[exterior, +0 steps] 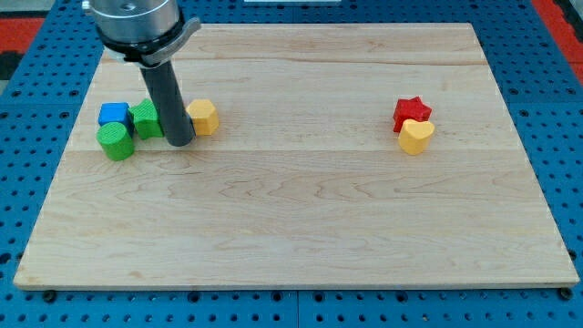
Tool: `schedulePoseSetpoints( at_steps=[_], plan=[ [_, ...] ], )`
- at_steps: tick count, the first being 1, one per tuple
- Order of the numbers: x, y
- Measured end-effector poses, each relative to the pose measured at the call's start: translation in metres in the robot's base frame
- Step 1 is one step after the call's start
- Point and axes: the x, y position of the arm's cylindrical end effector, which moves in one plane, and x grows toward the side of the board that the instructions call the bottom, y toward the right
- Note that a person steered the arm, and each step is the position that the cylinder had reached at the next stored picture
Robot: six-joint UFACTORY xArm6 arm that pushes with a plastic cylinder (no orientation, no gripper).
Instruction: Push the yellow hexagon towards the top left side of the board
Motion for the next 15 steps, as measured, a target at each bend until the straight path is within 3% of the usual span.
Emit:
schedulePoseSetpoints(
  at_steps=[1, 2, 3, 6, 9, 12, 13, 14, 15],
  plan=[
    [0.038, 0.017],
    [0.018, 0.083],
    [0.004, 0.096],
    [-0.021, 0.016],
    [-0.06, -0.004],
    [-0.13, -0.01],
    [-0.057, 0.035],
    [0.013, 0.033],
    [0.06, -0.017]
  ],
)
